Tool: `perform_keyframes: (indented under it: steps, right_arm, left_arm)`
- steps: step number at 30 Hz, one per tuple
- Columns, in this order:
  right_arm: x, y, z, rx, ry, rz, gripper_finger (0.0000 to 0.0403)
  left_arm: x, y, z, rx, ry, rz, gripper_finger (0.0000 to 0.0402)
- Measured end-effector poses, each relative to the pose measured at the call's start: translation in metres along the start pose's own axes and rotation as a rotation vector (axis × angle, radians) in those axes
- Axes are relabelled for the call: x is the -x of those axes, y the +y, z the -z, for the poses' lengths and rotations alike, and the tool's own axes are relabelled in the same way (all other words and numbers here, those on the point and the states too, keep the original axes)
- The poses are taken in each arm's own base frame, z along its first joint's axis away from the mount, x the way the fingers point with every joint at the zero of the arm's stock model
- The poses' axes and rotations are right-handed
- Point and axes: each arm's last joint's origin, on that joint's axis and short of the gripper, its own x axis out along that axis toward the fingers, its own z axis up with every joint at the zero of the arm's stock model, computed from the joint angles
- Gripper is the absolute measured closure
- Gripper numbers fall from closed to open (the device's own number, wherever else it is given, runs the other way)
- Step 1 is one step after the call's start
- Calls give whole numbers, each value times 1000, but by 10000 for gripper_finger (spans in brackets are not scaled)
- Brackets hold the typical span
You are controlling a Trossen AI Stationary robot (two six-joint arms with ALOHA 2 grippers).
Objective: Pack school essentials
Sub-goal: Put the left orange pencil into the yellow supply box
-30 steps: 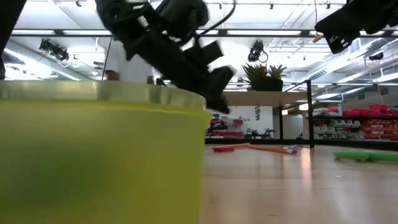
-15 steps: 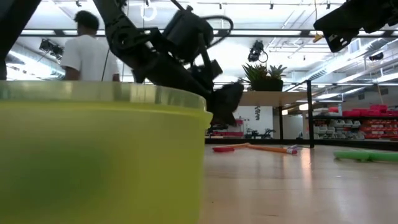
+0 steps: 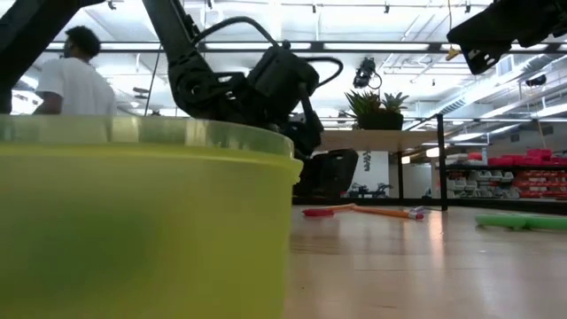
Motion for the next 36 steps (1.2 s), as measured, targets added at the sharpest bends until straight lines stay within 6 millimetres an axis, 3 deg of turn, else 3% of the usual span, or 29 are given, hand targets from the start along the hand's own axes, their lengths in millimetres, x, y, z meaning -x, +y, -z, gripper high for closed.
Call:
perform_keyframes:
  steps: [16, 25, 36]
  right_arm:
    - [0, 0, 0, -1, 0, 0, 380]
    - [0, 0, 0, -3, 0, 0, 380]
    - [0, 0, 0, -4, 0, 0, 380]
  left_arm:
    - [-7, 8, 6, -1, 109, 47, 313]
    - [-4, 7, 9, -25, 137, 54, 382]
    - [-1, 3, 10, -36, 149, 74, 382]
